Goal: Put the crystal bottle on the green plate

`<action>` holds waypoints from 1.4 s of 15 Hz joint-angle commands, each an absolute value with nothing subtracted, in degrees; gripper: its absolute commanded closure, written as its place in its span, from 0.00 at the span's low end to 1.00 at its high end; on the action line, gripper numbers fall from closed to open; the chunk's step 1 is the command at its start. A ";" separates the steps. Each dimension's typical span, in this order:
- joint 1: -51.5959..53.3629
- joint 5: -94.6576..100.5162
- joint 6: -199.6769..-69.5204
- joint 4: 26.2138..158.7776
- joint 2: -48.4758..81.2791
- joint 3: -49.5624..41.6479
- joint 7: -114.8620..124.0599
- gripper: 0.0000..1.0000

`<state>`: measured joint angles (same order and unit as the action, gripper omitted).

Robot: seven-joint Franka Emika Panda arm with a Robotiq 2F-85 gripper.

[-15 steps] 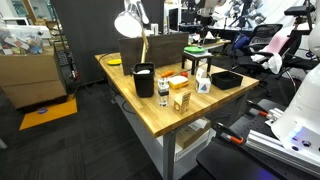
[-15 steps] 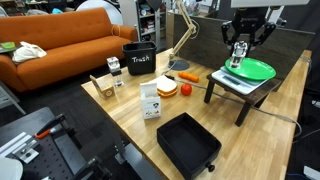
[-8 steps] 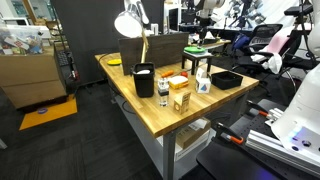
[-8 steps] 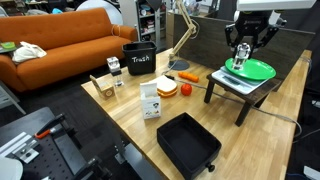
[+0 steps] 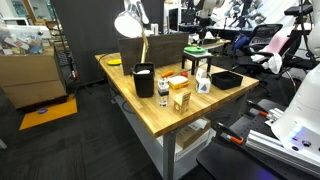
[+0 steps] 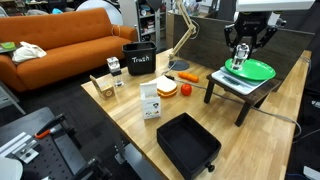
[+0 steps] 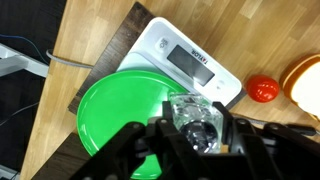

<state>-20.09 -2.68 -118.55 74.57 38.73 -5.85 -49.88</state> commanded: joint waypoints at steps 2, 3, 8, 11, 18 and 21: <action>-21.27 -1.81 -115.07 68.96 41.84 -3.57 -54.58 0.82; -21.01 -1.10 -114.62 67.89 42.56 -3.72 -55.26 0.82; -20.60 2.65 -114.00 63.93 45.36 -4.24 -59.38 0.82; -20.64 3.63 -115.49 63.29 46.07 -4.11 -61.25 0.82; -20.51 4.36 -115.71 61.32 47.21 -4.38 -62.27 0.19; -20.28 4.20 -116.18 61.43 46.94 -4.66 -62.05 0.01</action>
